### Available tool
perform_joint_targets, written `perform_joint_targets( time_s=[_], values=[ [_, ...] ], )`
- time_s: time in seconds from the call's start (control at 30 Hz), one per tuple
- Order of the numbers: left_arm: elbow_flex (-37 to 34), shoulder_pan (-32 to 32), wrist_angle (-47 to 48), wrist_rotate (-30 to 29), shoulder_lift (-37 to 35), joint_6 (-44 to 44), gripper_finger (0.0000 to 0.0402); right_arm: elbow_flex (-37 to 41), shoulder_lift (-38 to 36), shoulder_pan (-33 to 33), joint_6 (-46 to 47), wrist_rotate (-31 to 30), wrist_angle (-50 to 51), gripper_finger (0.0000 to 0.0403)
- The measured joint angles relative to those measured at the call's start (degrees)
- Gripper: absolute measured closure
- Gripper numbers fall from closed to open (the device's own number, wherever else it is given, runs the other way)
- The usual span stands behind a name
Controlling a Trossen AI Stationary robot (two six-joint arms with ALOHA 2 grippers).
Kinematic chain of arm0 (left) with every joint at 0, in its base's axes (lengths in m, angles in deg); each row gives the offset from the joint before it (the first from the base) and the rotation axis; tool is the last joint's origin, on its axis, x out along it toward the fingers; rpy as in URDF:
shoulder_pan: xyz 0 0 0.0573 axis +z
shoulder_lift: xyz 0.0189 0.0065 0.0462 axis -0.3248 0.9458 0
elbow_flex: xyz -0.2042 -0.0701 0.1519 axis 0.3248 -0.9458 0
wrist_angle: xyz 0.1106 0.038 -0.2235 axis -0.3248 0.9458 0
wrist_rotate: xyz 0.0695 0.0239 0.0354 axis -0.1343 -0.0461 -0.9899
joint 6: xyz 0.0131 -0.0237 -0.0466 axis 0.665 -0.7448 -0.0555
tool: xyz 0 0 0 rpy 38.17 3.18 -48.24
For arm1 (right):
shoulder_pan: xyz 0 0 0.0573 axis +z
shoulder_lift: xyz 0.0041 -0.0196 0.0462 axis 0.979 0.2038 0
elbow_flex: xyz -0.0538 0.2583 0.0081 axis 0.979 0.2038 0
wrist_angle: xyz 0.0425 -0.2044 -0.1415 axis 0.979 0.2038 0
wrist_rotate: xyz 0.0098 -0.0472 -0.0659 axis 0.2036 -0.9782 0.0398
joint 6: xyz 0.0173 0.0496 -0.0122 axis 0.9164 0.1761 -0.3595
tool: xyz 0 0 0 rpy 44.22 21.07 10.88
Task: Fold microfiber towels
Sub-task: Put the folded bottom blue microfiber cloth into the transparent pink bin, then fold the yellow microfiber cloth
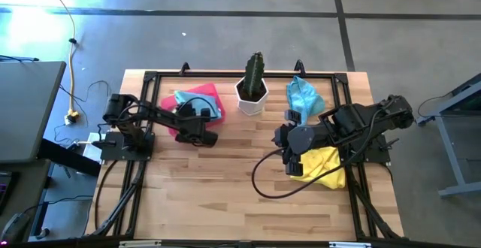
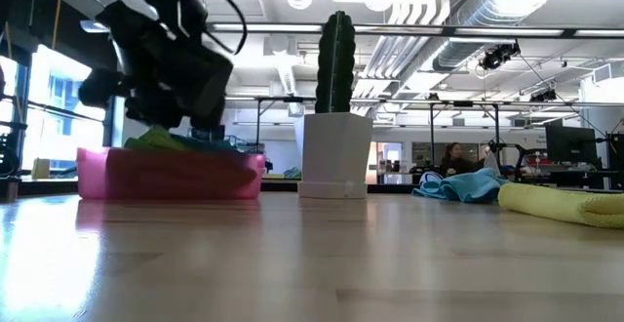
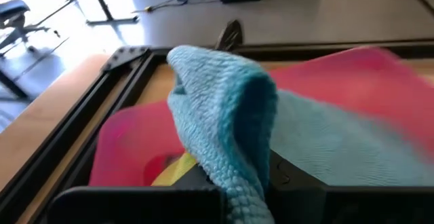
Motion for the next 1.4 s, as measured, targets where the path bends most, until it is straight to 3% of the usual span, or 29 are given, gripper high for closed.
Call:
perform_joint_targets(
  time_s=[0.33, 0.5, 0.8, 1.1, 1.4],
  values=[
    [-2.57, -1.44, -0.26, 5.25, 0.00, -1.08, 0.0393, 0.00, 0.00, -0.01, 0.14, 0.00, -0.09, 0.0238],
    [-2.55, -1.88, -0.26, 9.13, -0.02, -0.32, 0.0365, 0.00, 0.00, -0.02, 0.22, 0.00, -0.63, 0.0238],
    [3.15, -0.48, 5.63, 13.52, -1.29, 17.20, 0.0282, 0.00, 0.00, 0.00, 1.82, 0.68, -0.28, 0.0238],
    [14.53, -1.19, 11.52, 13.82, -1.31, 48.65, 0.0236, 0.06, 0.00, 0.00, 8.03, -1.03, 9.26, 0.0238],
    [15.05, -1.98, 11.27, 15.05, -1.31, 55.70, 0.0233, 0.40, 0.00, 0.01, 19.24, -2.56, 21.85, 0.0238]
  ],
)
